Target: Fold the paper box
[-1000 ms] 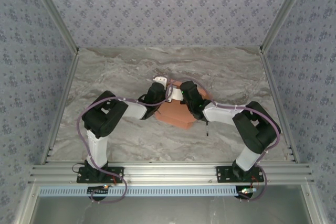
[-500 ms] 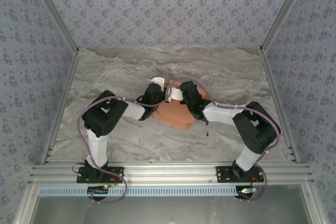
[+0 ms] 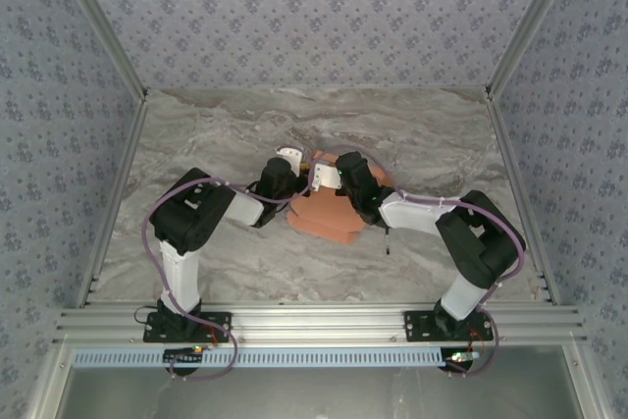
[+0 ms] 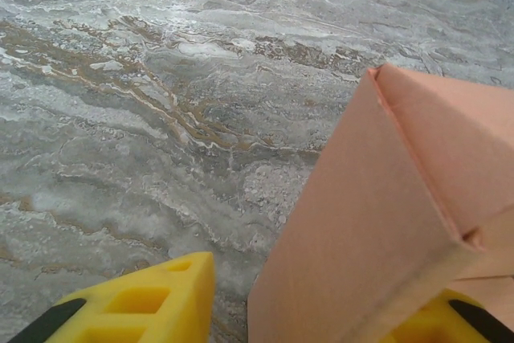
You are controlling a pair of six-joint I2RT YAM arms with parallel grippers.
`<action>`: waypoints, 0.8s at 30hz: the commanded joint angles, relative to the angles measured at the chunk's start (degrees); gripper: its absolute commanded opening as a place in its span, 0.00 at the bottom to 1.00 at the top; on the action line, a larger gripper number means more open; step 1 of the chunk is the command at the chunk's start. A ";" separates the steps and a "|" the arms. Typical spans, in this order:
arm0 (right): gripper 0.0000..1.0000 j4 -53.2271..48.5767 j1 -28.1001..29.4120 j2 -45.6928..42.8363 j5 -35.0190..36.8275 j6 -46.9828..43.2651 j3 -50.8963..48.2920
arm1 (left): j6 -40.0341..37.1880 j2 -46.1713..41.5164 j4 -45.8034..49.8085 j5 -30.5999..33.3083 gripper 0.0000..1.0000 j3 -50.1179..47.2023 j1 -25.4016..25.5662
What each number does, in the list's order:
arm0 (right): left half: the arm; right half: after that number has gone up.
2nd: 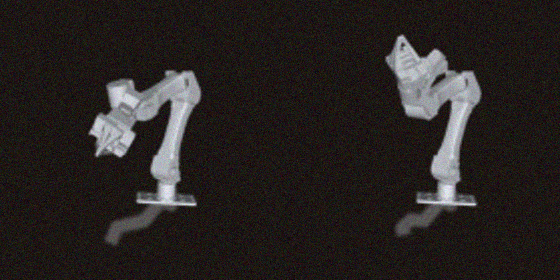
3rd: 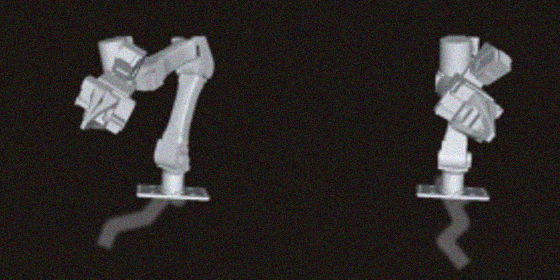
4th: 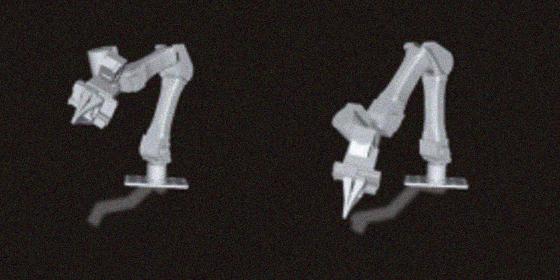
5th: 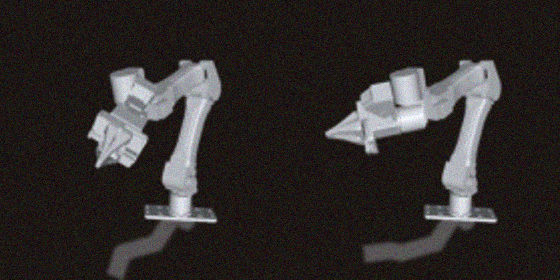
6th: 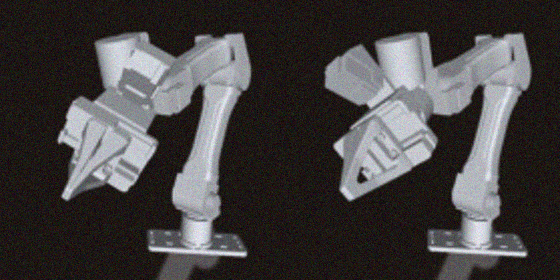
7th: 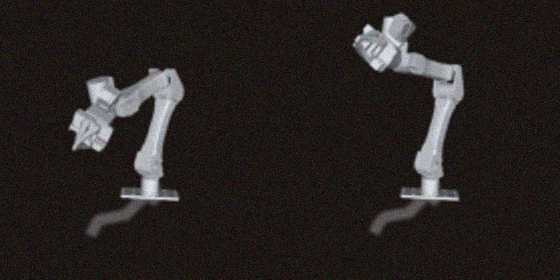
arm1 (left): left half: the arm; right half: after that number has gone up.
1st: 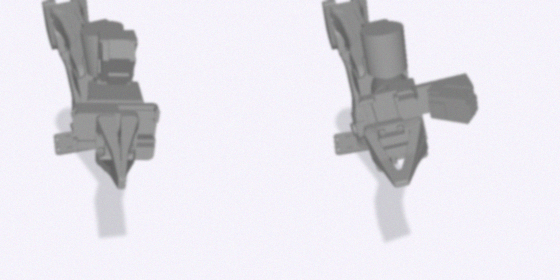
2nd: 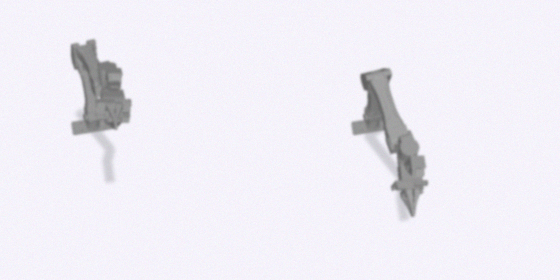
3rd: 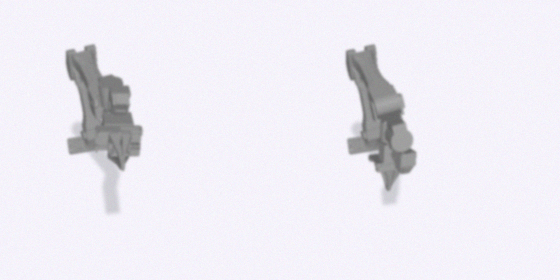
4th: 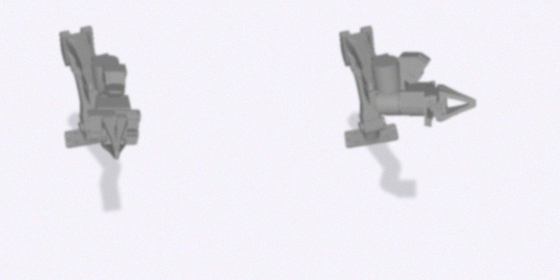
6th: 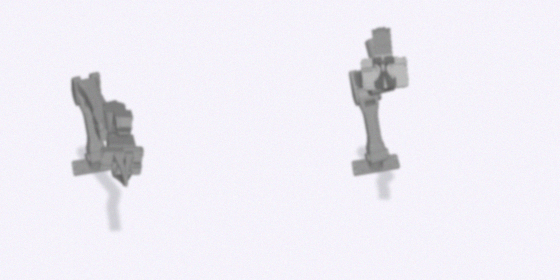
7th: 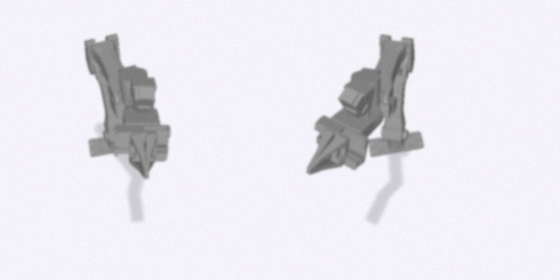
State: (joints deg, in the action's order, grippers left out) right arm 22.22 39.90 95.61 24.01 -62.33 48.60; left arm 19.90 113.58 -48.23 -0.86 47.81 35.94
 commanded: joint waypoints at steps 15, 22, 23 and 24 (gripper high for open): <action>0.15 -5.08 0.92 -0.75 -1.25 3.70 1.74 | -3.90 -1.61 -0.16 3.52 0.09 0.69 -0.50; 0.40 -7.44 1.14 -4.66 -2.07 11.06 2.29 | -4.32 -2.52 -2.30 3.67 0.05 -1.20 -0.42; 0.42 -7.89 1.14 -5.36 -2.41 12.19 2.37 | -4.26 -2.70 -2.39 3.84 0.05 -1.45 -0.44; 0.44 -8.48 1.23 -6.22 -2.77 13.51 2.35 | -4.17 -2.91 -2.35 4.17 0.04 -1.67 -0.39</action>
State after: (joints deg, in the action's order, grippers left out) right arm 16.38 40.64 92.82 22.65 -54.33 49.60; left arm 15.88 113.21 -49.17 1.52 47.11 35.99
